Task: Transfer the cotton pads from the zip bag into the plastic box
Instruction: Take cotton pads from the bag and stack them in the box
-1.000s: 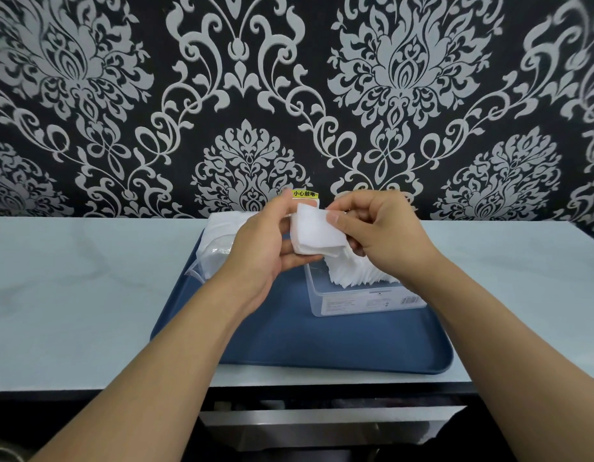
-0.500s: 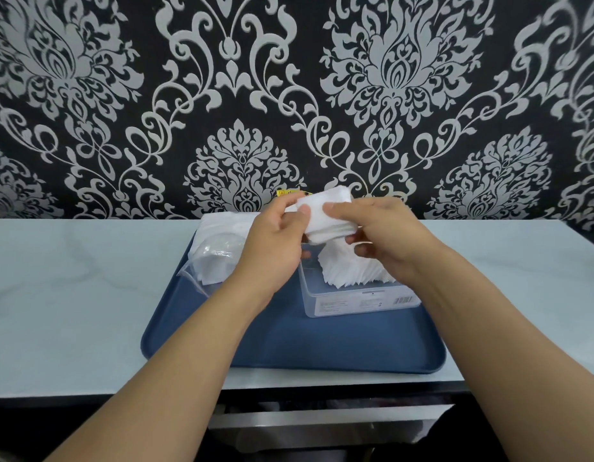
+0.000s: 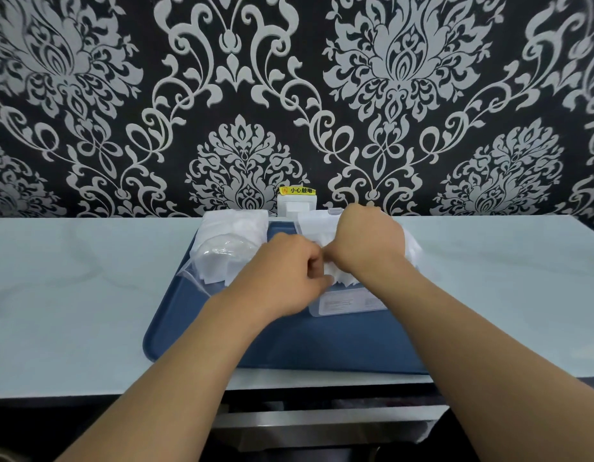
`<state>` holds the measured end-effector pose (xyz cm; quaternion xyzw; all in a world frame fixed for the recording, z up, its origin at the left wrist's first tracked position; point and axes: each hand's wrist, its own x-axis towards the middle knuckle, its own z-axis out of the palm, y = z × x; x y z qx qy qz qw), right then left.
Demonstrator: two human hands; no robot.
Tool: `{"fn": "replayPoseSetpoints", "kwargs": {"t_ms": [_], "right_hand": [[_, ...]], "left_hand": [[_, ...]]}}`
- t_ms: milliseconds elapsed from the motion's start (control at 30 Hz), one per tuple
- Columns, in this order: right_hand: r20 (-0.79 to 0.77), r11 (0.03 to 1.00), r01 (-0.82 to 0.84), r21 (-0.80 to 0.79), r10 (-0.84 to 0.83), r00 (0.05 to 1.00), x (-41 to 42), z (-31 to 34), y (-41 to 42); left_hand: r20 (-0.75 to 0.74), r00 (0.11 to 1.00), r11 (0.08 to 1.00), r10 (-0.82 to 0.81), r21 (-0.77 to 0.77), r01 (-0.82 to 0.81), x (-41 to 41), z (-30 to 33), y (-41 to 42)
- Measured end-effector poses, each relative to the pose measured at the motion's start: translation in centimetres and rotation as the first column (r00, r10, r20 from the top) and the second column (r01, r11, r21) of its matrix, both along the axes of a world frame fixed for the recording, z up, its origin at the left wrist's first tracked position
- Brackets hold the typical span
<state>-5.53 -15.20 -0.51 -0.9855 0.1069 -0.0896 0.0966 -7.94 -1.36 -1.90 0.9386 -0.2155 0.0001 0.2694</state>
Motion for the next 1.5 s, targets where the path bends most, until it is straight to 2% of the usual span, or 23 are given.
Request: {"fn": "replayPoseSetpoints", "kwargs": {"t_ms": [133, 233, 367, 467, 567, 600, 667, 700, 767, 867, 900, 967, 1067, 1100, 1167, 1200, 1267, 1367, 1500], "right_hand": [[0.031, 1.000, -0.005, -0.030, 0.006, 1.000, 0.0, -0.5, 0.0], [0.053, 0.994, -0.041, 0.096, 0.036, 0.998, -0.3, -0.1, -0.3], [0.239, 0.938, -0.203, 0.282, 0.136, 0.961, -1.1, 0.8, -1.0], [0.313, 0.868, -0.402, 0.293, 0.310, 0.897, -1.4, 0.7, -1.5], [0.214, 0.768, -0.540, 0.343, 0.496, 0.841, -0.9, -0.2, -1.7], [0.139, 0.787, -0.536, 0.305, 0.520, 0.843, -0.5, -0.8, -1.8], [-0.009, 0.862, -0.490, 0.131, 0.496, 0.869, 0.1, -1.3, -1.5], [-0.017, 0.876, -0.477, 0.076, 0.479, 0.878, 0.3, -1.4, -1.5], [0.113, 0.865, -0.482, 0.141, 0.470, 0.876, 0.1, -0.9, -1.0], [0.419, 0.802, -0.528, 0.281, 0.392, 0.819, -1.6, 1.3, 0.1], [0.480, 0.760, -0.557, 0.335, 0.370, 0.795, -2.5, 2.0, 0.7], [0.493, 0.658, -0.618, 0.430, 0.403, 0.771, -4.2, 2.8, 2.4], [0.350, 0.564, -0.699, 0.440, 0.609, 0.712, -5.8, 2.3, 5.3], [0.277, 0.575, -0.720, 0.389, 0.673, 0.686, -6.0, 1.7, 6.1], [0.121, 0.607, -0.746, 0.273, 0.748, 0.653, -5.9, 0.3, 7.6], [0.053, 0.632, -0.743, 0.222, 0.753, 0.656, -5.8, -0.5, 8.1], [-0.024, 0.721, -0.683, 0.115, 0.690, 0.724, -5.2, -1.9, 8.8], [-0.030, 0.812, -0.584, 0.022, 0.584, 0.811, -4.3, -2.8, 9.0], [0.093, 0.871, -0.492, 0.013, 0.489, 0.867, -3.3, -1.9, 8.9]], "left_hand": [[-0.029, 0.999, 0.999, -0.038, -0.008, 0.038, 0.0, 0.2, -0.2], [-0.036, 0.999, 0.999, -0.035, -0.018, 0.034, -0.1, 0.2, -0.1], [-0.027, 0.999, 0.999, -0.023, -0.043, 0.021, -0.1, 0.1, 0.2], [-0.040, 0.999, 0.997, -0.025, -0.071, 0.022, 0.0, 0.2, 0.6], [-0.060, 0.998, 0.995, -0.033, -0.101, 0.027, 0.0, 0.4, 1.1], [-0.065, 0.997, 0.994, -0.035, -0.107, 0.028, 0.0, 0.3, 1.2], [-0.076, 0.996, 0.993, -0.047, -0.115, 0.038, 0.0, 0.3, 1.4], [-0.070, 0.996, 0.993, -0.055, -0.110, 0.047, -0.1, 0.3, 1.4], [-0.027, 0.998, 0.988, -0.057, -0.146, 0.052, -0.4, 0.9, 1.7], [0.058, 0.996, 0.897, 0.063, -0.441, -0.031, -0.8, 2.9, 3.8], [0.127, 0.984, 0.875, 0.122, -0.482, -0.047, -0.7, 3.5, 5.1], [0.208, 0.960, 0.921, 0.188, -0.378, -0.099, -0.4, 3.6, 7.8], [0.077, 0.979, 0.981, 0.190, -0.041, -0.187, 0.0, 2.2, 10.8], [0.056, 0.976, 0.978, 0.209, 0.003, -0.209, 0.1, 1.7, 11.3], [0.057, 0.953, 0.954, 0.298, -0.024, -0.297, 0.3, 1.1, 12.0], [0.073, 0.934, 0.937, 0.350, -0.023, -0.349, 0.5, 0.9, 12.1], [0.103, 0.904, 0.907, 0.416, 0.032, -0.421, 0.7, 0.7, 12.0], [0.096, 0.900, 0.905, 0.426, -0.021, -0.426, 0.8, 0.5, 11.4], [0.112, 0.911, 0.913, 0.397, -0.146, -0.380, 0.7, 0.7, 10.7]]}}
